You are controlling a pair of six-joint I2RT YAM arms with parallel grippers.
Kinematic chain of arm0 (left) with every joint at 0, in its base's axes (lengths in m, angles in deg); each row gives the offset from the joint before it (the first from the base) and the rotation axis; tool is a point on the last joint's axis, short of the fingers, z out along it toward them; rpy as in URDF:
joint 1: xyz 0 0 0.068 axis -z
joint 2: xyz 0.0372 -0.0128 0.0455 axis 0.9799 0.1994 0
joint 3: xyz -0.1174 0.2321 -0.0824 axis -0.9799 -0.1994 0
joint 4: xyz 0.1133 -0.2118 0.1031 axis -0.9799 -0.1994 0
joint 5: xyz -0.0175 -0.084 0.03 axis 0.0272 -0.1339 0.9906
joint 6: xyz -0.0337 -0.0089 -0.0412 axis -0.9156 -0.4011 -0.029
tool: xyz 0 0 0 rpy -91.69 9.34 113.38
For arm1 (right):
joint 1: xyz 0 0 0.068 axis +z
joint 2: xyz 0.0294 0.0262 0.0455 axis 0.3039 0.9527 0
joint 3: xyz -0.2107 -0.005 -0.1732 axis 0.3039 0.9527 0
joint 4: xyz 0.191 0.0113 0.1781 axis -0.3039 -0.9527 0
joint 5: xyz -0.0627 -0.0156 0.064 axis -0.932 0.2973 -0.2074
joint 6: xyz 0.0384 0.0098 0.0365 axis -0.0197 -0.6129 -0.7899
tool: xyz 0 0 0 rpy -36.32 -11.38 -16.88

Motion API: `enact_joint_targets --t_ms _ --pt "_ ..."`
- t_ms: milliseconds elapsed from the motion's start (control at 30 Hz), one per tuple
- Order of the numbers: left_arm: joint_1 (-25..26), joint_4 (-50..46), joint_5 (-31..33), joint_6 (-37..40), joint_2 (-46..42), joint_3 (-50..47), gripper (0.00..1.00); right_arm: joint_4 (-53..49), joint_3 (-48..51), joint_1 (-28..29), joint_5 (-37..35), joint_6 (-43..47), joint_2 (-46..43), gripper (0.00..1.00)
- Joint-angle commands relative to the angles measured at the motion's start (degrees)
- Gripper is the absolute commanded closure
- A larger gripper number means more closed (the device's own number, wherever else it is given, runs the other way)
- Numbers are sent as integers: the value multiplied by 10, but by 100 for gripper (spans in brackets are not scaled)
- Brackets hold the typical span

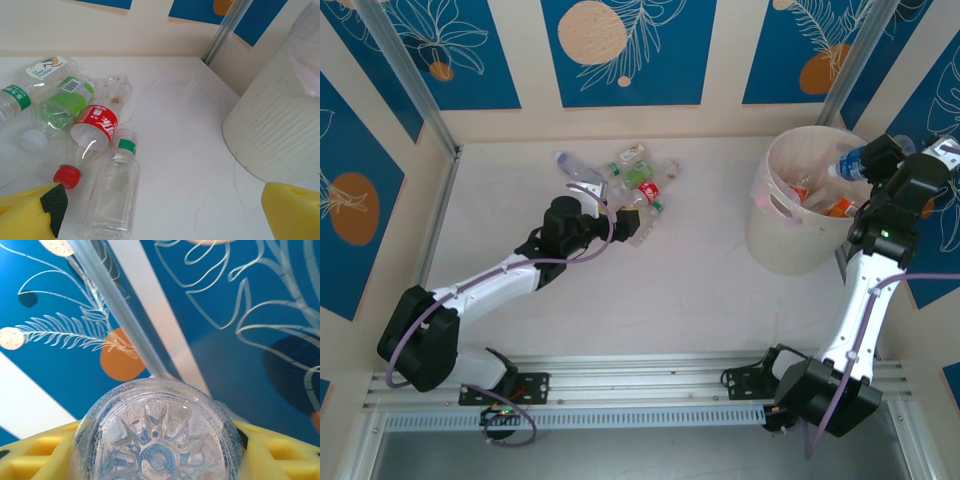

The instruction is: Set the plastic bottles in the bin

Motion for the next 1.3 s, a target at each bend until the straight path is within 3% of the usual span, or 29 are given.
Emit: enact_joint_targets --t_ms 0,200,333,567,633,833,1267 --pt "1 10 1 2 11 4 0 53 -7 6 84 -48 30 54" --pt "1 -24 12 -7 26 19 0 132 8 40 58 -85 92 50" --pt "0 -26 17 -12 26 14 0 131 7 67 -27 -96 119 42" --pt "-2 -46 31 -9 28 19 0 14 -10 64 -124 -85 116 14" --pt "-3 -55 33 -11 35 25 0 -4 -15 60 -134 -74 109 0" --pt "-3 -87 26 -22 60 49 0 -26 -26 56 -129 -57 88 0" --pt "-3 -262 7 -32 164 179 0 -64 -50 108 24 -26 26 0"
